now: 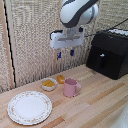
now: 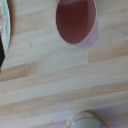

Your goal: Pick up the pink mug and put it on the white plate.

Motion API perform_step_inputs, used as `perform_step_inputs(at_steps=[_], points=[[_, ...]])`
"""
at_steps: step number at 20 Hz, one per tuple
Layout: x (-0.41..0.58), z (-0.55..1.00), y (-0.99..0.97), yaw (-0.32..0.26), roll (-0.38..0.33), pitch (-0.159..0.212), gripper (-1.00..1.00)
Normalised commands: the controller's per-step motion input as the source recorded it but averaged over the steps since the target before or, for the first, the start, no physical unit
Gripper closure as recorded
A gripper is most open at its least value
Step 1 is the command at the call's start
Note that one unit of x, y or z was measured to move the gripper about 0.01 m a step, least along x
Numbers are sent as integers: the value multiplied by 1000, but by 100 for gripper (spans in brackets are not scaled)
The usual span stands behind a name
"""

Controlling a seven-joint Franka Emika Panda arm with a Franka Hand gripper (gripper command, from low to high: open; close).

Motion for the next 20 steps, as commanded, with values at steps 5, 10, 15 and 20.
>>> perform_step_inputs(at_steps=[5, 10, 15, 20], points=[[-236, -215, -334, 7, 12, -6, -100], [-7, -375, -378, 52, 1, -20, -100], [5, -438, -433, 76, 4, -8, -100], [-24, -409, -434, 68, 10, 7, -100]])
